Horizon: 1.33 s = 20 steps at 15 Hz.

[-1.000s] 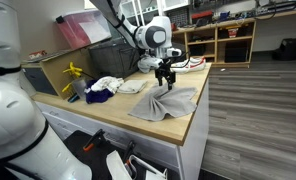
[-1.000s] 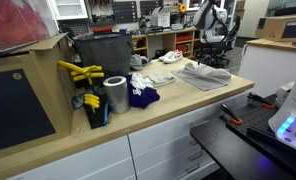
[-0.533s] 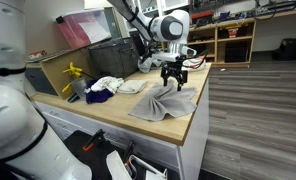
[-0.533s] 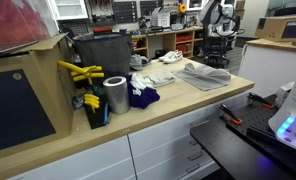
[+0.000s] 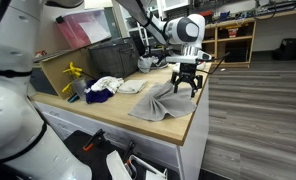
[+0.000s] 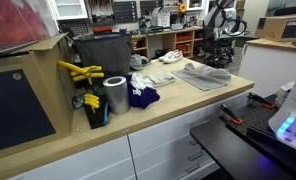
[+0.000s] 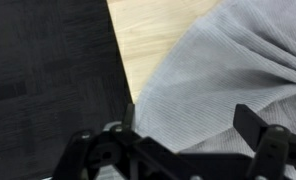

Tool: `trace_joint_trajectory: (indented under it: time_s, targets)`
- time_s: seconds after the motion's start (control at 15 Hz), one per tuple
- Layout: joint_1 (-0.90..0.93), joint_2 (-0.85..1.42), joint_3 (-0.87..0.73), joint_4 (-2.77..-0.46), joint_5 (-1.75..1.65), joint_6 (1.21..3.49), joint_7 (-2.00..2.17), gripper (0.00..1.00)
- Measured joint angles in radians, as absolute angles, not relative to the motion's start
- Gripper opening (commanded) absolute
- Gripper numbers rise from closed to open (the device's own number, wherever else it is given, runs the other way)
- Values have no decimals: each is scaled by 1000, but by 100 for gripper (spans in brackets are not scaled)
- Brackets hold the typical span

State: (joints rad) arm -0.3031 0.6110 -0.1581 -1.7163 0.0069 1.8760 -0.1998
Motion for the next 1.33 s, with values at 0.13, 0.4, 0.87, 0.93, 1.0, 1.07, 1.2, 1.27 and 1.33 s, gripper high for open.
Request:
trace_joint_trajectory:
  time_s: [0.13, 0.4, 0.87, 0.93, 1.0, 1.07, 1.2, 1.27, 1.33]
  targets:
    - [-315, 629, -161, -1687, -30, 1870, -228, 100]
    - [-339, 664, -164, -1651, -60, 1853, -307, 100]
    - [-392, 767, -135, -1549, -52, 1700, -450, 100]
    - [-396, 781, -129, -1529, -52, 1680, -460, 100]
    - [-399, 794, -123, -1508, -52, 1663, -468, 100]
    - [-400, 807, -118, -1488, -52, 1652, -470, 100]
    - [-399, 832, -112, -1449, -52, 1647, -470, 100]
    - [-398, 845, -111, -1430, -53, 1647, -470, 100]
    - [-398, 858, -111, -1412, -53, 1647, -470, 100]
